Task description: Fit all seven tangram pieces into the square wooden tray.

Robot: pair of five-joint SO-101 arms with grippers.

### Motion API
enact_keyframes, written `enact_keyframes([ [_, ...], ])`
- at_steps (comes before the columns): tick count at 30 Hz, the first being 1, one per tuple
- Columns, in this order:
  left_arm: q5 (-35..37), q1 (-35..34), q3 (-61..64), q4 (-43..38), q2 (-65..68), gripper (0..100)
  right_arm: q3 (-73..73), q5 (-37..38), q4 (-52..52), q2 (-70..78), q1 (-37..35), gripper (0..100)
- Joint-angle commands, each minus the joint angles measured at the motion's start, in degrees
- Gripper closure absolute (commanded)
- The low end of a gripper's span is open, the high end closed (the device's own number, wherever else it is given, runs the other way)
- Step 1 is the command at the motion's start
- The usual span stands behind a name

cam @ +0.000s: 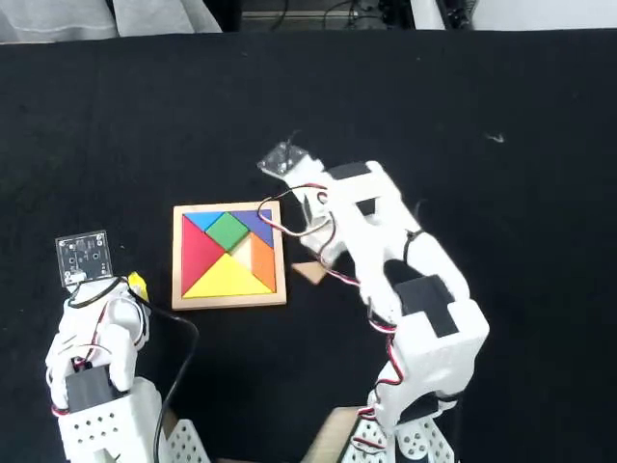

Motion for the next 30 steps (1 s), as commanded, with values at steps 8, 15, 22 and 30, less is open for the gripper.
enact_keyframes([
  [8,0.3,-0.2,1.1,0.3,-0.4,85,13.3,9.7,6.0,-14.9,1.1,98.7],
  [15,0.3,-0.2,1.1,0.3,-0.4,85,21.6,-7.3,6.0,-37.4,-3.9,95.9],
  [22,0.4,-0.2,1.1,0.3,-0.4,85,25.2,-21.8,3.5,-38.1,-12.7,75.3],
  [30,0.4,-0.2,1.1,0.3,-0.4,85,19.0,-27.5,-1.0,-21.4,-13.0,75.8],
])
